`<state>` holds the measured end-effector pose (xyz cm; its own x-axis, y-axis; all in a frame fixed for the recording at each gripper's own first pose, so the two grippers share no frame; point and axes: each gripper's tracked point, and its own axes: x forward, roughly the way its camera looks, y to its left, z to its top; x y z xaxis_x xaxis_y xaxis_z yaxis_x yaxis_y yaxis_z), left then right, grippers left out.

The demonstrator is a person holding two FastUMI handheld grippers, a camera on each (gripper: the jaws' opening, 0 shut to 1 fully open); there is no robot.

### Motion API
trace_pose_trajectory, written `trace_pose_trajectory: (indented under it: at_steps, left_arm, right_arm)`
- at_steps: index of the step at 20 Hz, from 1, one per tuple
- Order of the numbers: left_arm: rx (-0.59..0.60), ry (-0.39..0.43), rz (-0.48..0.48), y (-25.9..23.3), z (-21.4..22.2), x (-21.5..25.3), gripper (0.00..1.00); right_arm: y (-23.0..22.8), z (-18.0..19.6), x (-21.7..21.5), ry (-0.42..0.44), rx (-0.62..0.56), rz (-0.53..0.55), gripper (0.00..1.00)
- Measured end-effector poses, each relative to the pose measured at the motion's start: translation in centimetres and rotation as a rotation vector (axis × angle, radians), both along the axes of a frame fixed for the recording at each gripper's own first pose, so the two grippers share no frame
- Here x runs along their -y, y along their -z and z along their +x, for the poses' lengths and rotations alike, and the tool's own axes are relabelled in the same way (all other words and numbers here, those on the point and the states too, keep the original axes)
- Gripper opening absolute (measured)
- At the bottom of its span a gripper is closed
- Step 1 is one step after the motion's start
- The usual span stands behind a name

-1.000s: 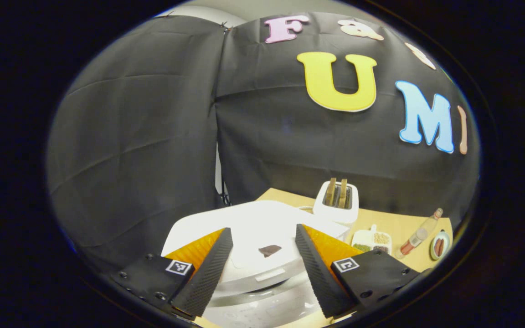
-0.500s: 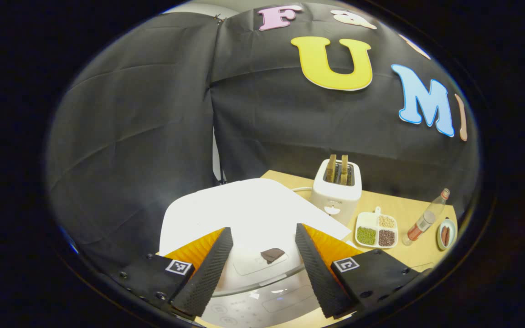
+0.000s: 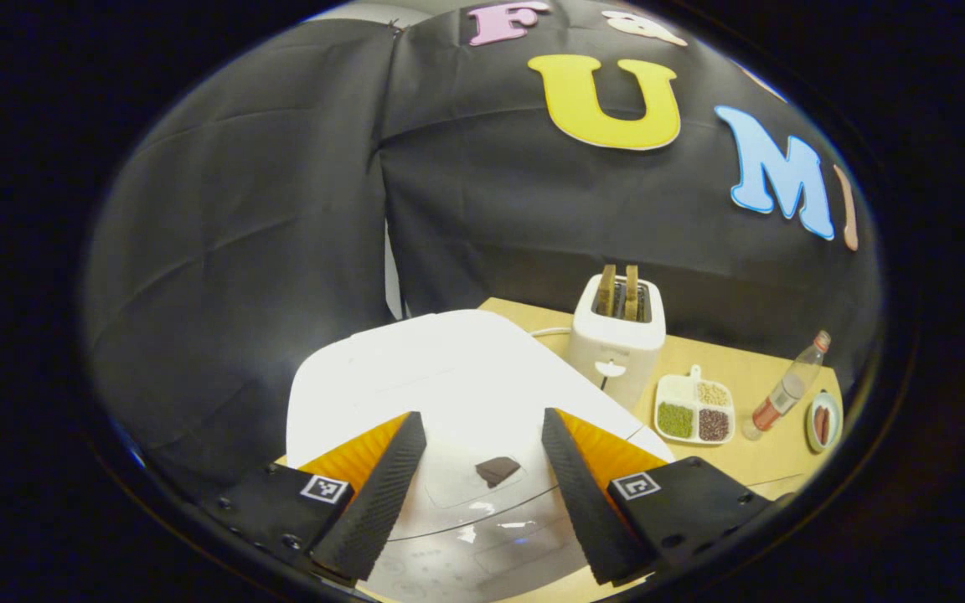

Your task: Close the left gripper, press the button to open the rice cooker; take a wooden spoon from the chopstick holder with the right hand, scoop a spoonful of rice and pour it into the rice cooker, then put the wooden spoon back into the chopstick holder.

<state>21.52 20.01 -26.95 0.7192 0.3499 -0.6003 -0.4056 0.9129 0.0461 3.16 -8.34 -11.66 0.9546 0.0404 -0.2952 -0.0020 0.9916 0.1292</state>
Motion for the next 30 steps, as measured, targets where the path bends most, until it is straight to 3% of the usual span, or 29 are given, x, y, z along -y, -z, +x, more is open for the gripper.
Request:
trace_pose_trajectory:
  at_steps: [2,4,11,12,13,17,20,26,30]
  left_arm:
    - [0.015,0.032,0.032,-0.2,0.3,-0.3,0.99]
    - [0.038,0.045,0.005,-0.7,0.3,0.2,1.0]
    - [0.343,0.16,0.041,-12.6,-2.4,4.1,0.99]
    - [0.383,0.178,0.049,-14.6,-3.2,4.9,0.97]
    - [0.411,0.196,0.04,-15.9,-3.9,5.6,0.95]
    - [0.498,0.275,0.012,-20.1,-6.4,8.7,0.99]
    - [0.579,0.311,0.045,-23.6,-8.9,9.9,0.97]
    - [0.648,0.374,0.141,-25.7,-12.6,12.0,0.97]
    - [0.674,0.399,0.112,-26.1,-13.9,13.7,0.97]
  right_arm:
    - [-0.2,0.2,-0.8,-0.011,-0.001,0.011,0.98]
    - [-1.0,0.5,-1.6,-0.026,0.011,0.016,0.98]
    - [-5.0,1.3,-3.0,-0.036,0.083,-0.002,0.98]
    - [-5.6,1.4,-3.3,-0.036,0.092,0.005,0.93]
    - [-6.1,1.6,-3.7,-0.039,0.105,0.014,0.98]
    - [-7.0,2.4,-4.5,-0.03,0.149,-0.002,0.98]
    - [-7.5,2.2,-5.6,-0.046,0.176,-0.032,0.97]
    - [-8.1,1.6,-7.1,-0.052,0.233,-0.098,0.98]
    - [-8.0,1.3,-8.0,-0.053,0.239,-0.074,0.98]
